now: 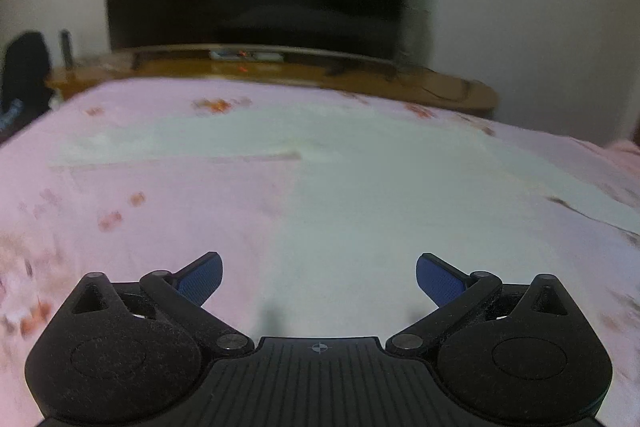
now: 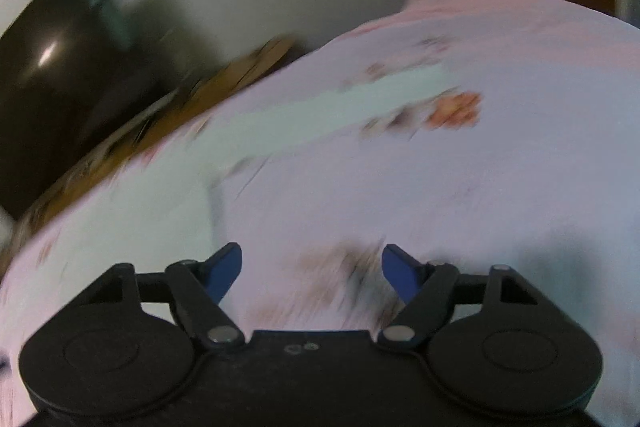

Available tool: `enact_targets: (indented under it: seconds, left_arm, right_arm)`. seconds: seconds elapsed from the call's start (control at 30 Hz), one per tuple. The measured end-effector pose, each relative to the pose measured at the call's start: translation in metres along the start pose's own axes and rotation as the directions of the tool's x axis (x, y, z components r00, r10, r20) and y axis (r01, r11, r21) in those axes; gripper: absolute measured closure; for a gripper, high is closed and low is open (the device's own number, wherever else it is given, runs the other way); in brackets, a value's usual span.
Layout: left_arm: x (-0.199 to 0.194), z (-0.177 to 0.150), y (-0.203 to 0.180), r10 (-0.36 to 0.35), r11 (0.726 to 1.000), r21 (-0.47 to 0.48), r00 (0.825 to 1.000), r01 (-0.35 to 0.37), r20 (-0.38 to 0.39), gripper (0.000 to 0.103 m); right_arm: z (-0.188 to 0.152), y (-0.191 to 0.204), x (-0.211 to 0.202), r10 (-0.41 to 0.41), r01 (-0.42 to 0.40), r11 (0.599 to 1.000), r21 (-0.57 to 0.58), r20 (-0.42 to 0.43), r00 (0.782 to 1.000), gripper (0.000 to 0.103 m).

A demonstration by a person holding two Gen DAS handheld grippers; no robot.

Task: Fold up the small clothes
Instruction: 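Grasp the sweater sleeve cuff with the right gripper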

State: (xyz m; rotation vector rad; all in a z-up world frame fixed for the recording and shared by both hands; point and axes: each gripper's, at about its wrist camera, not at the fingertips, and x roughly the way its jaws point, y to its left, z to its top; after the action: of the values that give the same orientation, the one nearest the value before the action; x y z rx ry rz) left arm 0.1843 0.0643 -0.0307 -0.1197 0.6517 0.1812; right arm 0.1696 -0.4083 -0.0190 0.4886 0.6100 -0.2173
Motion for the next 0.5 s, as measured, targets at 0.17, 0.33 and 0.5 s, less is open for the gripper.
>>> enact_targets:
  seconds: [0.17,0.33,0.5]
  left_arm:
    - [0.038,0.023,0.021,0.06,0.998,-0.014,0.998,-0.06,0.003,0.0]
    - [0.064,0.025,0.047,0.073,0.996,-0.046,0.997,-0.075,-0.038,0.0]
    - [0.088,0.026,0.061,0.074,0.992,-0.095,0.996,-0.079,-0.056,0.0]
  right_arm:
    - [0.048,-0.056,0.062,0.031,-0.037,0.973,0.228,0.031,0.999,0.043]
    - [0.071,-0.105,0.124,0.063,-0.083,0.883,0.462,0.06,0.996,0.066]
    - [0.077,-0.13,0.159,0.036,-0.085,0.821,0.565,0.098,0.995,0.066]
